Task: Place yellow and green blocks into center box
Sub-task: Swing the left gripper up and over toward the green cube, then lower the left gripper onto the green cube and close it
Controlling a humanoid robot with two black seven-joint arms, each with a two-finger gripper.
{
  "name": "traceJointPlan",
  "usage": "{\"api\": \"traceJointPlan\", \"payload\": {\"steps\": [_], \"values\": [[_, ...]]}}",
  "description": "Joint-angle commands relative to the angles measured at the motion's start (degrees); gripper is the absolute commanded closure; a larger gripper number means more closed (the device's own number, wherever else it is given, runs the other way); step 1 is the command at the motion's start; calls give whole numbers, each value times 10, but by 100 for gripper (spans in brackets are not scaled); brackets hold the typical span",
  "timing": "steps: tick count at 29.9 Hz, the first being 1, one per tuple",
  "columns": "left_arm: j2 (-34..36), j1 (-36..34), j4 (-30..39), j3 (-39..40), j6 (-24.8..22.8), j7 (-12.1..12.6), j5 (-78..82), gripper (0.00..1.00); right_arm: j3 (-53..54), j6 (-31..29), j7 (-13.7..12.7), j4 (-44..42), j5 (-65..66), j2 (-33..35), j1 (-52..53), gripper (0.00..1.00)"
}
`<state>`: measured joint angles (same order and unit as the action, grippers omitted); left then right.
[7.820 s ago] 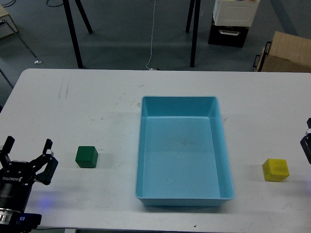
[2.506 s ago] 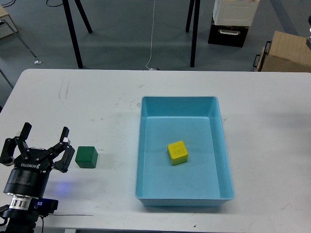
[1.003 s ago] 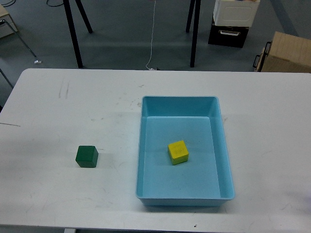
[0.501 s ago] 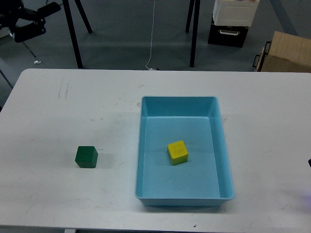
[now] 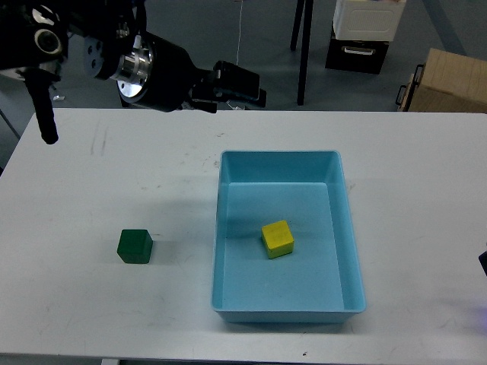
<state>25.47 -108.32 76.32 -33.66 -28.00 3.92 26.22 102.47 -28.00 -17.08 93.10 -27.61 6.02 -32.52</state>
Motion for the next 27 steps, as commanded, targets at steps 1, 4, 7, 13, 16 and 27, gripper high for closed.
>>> {"api": "traceJointPlan", "payload": {"steps": [1,4,7,13,16,27], "values": [[-39,6,-6,-69,0,1,41,0,-5,0,-1,-7,0,0,0,0],[-37,42,-5,-97,0,2,59,0,-9,0,-1,-8,0,0,0,0],[-25,78,-5,-117,0,3,95,0,-10,0,-1,-14,0,0,0,0],[24,140,-6,-118,0,2,154,0,-11,0,-1,-20,0,2,2,0],[41,158,-7,-116,0,2,160,0,-11,0,-1,-20,1,2,2,0],[45,239,-35,-75,0,3,172,0,-11,0,-1,-22,1,5,1,0]]}}
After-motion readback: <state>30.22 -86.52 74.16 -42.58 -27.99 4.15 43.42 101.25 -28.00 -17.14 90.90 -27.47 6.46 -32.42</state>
